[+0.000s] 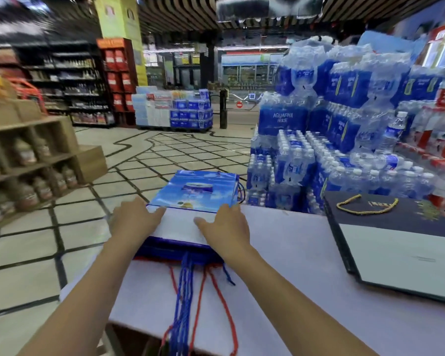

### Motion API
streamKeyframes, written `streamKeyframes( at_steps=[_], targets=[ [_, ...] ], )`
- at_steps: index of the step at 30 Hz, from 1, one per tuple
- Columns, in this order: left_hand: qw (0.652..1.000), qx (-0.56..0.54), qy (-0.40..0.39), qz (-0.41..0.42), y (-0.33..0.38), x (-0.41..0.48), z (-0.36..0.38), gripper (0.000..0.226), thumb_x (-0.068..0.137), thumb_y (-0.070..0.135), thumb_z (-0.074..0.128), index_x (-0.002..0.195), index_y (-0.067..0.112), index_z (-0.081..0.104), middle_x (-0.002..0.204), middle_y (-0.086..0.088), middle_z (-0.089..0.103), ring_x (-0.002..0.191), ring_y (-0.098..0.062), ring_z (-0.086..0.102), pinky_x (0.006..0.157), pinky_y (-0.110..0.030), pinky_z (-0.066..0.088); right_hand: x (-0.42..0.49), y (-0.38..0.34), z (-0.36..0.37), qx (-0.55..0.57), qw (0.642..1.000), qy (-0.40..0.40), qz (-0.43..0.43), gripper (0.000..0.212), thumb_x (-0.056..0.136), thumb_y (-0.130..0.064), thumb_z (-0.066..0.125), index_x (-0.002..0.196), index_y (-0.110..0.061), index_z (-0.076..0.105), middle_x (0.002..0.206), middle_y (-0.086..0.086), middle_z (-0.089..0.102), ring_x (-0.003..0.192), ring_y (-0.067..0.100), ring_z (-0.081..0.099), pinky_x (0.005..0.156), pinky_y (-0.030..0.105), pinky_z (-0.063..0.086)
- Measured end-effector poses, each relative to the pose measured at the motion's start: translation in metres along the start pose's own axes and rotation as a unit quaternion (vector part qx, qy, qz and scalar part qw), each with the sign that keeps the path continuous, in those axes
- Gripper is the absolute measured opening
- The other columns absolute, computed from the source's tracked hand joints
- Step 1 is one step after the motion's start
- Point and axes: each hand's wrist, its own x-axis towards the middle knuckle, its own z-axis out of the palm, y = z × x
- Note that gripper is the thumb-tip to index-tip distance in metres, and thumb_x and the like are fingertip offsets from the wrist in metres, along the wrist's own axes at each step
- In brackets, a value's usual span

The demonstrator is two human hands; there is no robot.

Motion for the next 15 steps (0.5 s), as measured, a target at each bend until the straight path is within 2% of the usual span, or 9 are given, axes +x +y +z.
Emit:
streamKeyframes(
  at_steps=[4,7,9,12,15],
  targets=[
    [0.998,-0.003,-0.044,-0.044,-0.015,-0.004,0.011,0.072,0.083,0.074,0.042,0.116,0.013,0.062,0.119,-0.013,0.063,0.111,-0.035,0.057,0.09,-0.039,0.044,0.002,0.002,0.01,0.033,0.997,-0.031,0.062,0.068,0.085,-0.057,0.062,0.129,-0.008,0.044,0.137,0.014,0.036,0.12,0.033,0.047,0.094,0.037,0.043],
    [0.999,-0.008,-0.021,-0.023,-0.014,-0.005,0.011,0.065,0.086,0.068,0.043,0.112,0.012,0.064,0.114,-0.013,0.066,0.107,-0.034,0.06,0.085,-0.036,0.045,0.009,0.002,0.003,0.055,0.993,-0.048,0.097,0.056,0.083,-0.053,0.067,0.116,-0.011,0.049,0.127,0.012,0.047,0.111,0.031,0.053,0.085,0.035,0.044],
    [1.0,-0.02,-0.005,-0.013,-0.011,-0.005,0.006,0.059,0.087,0.062,0.049,0.107,0.009,0.064,0.109,-0.014,0.067,0.103,-0.035,0.06,0.077,-0.034,0.043,0.015,0.003,-0.004,0.109,0.985,-0.039,0.126,0.049,0.082,-0.046,0.071,0.11,-0.014,0.049,0.117,0.008,0.054,0.1,0.026,0.055,0.079,0.032,0.044],
    [0.997,-0.072,0.008,-0.008,-0.006,-0.004,-0.001,0.053,0.084,0.059,0.056,0.094,0.008,0.065,0.095,-0.013,0.068,0.092,-0.034,0.059,0.07,-0.034,0.043,0.026,0.007,-0.009,0.265,0.948,-0.021,0.174,0.047,0.078,-0.034,0.078,0.108,-0.011,0.051,0.106,0.001,0.06,0.095,0.022,0.059,0.086,0.037,0.053],
    [0.983,-0.18,0.034,-0.003,0.002,-0.008,-0.009,0.046,0.082,0.053,0.065,0.093,0.009,0.061,0.091,-0.006,0.064,0.094,-0.03,0.055,0.073,-0.035,0.043,0.03,0.01,-0.02,0.402,0.896,-0.01,0.189,0.048,0.072,-0.024,0.084,0.109,-0.013,0.056,0.107,0.007,0.067,0.092,0.027,0.067,0.085,0.046,0.058]
  ],
)
